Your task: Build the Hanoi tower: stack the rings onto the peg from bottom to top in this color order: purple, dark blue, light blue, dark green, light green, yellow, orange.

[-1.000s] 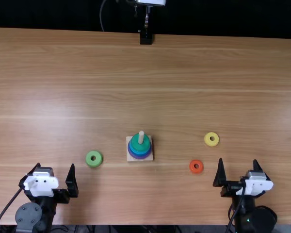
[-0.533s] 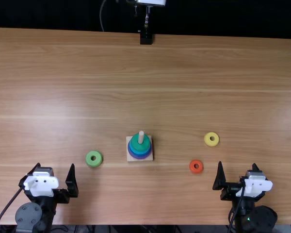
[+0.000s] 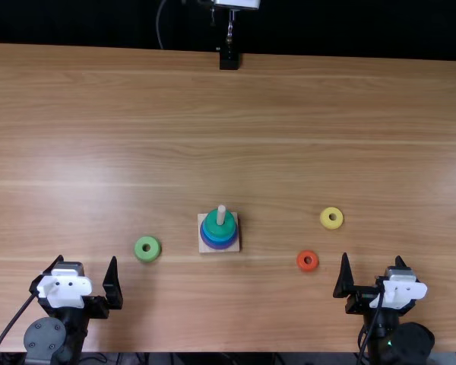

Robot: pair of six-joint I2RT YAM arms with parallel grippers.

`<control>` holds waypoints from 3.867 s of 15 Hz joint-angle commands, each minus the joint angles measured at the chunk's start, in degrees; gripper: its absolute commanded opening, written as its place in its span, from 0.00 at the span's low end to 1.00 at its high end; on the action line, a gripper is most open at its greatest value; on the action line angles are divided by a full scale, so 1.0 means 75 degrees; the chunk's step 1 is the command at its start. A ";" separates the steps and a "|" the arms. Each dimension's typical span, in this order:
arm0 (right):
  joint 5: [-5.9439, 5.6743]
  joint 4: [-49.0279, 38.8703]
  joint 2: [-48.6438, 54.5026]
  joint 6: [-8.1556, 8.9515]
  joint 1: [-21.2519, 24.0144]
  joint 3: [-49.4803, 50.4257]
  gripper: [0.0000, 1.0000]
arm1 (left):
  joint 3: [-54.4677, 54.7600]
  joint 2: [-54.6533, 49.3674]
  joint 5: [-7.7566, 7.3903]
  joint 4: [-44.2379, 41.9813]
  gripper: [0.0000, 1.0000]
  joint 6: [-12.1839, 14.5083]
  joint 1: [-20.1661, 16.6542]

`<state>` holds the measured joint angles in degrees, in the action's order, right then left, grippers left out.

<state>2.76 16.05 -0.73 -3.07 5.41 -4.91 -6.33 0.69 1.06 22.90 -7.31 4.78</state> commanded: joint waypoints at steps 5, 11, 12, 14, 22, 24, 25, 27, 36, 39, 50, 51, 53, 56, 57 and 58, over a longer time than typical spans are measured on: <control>-0.0031 0.0596 0.0098 -0.0026 0.0052 0.0537 1.00 | 0.0844 -0.0092 -0.0085 0.0533 1.00 0.0089 -0.0063; -0.0031 0.0596 0.0098 -0.0026 0.0052 0.0537 1.00 | 0.0844 -0.0092 0.0112 0.0379 1.00 0.0117 -0.0039; -0.0031 0.0596 0.0098 -0.0026 0.0052 0.0537 1.00 | 0.0621 -0.0092 0.0252 0.0224 1.00 0.0173 -0.0039; -0.0031 0.0596 0.0098 -0.0026 0.0052 0.0537 1.00 | -0.0293 0.0178 0.0295 0.0154 1.00 0.0201 -0.0027; -0.0031 0.0596 0.0098 -0.0026 0.0052 0.0537 1.00 | -0.3867 0.2979 0.0281 0.0210 1.00 0.0398 -0.0320; -0.0031 0.0596 0.0098 -0.0026 0.0052 0.0537 1.00 | -0.4313 0.3529 0.0295 0.0182 1.00 0.0398 -0.0297; -0.0045 0.0596 0.0098 -0.0012 0.0052 0.0537 1.00 | -0.4336 0.3682 0.0323 0.0154 1.00 0.0398 -0.0250; -0.0031 0.0596 0.0098 -0.0026 0.0052 0.0537 1.00 | -0.4336 0.3717 0.0281 0.0125 1.00 0.0398 -0.0297; -0.0045 0.0596 0.0098 -0.0026 0.0052 0.0537 1.00 | -0.5414 0.5545 0.0379 0.0308 1.00 0.0398 0.0043; -0.0045 0.0596 0.0098 -0.0026 0.0052 0.0537 1.00 | -0.5930 0.6717 0.0252 0.0815 1.00 0.0370 0.0242; -0.0031 0.0596 0.0098 -0.0012 0.0052 0.0537 1.00 | -0.6668 1.0256 0.0520 0.2474 1.00 0.0412 0.2340; -0.0031 0.0596 0.0098 -0.0026 0.0052 0.0537 1.00 | -0.6656 1.0373 0.1068 0.2488 1.00 0.0412 0.2480; -0.0031 0.0596 0.0098 -0.0026 0.0052 0.0537 1.00 | -0.6598 1.0607 0.1546 0.2502 1.00 0.0370 0.2680; -0.0045 0.0596 0.0098 -0.0026 0.0052 0.0537 1.00 | -0.6270 1.0818 0.1490 0.2361 1.00 0.0314 0.2656; -0.0045 0.0596 0.0098 -0.0026 0.0052 0.0537 1.00 | -0.6199 1.0959 0.1476 0.2347 1.00 0.0314 0.2656; -0.0031 0.0596 0.0098 -0.0026 0.0052 0.0537 1.00 | -0.6176 1.1100 0.1448 0.2347 1.00 0.0314 0.2644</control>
<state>2.76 16.05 -0.73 -3.09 5.41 -4.93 -54.26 82.89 11.25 40.58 -4.73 24.38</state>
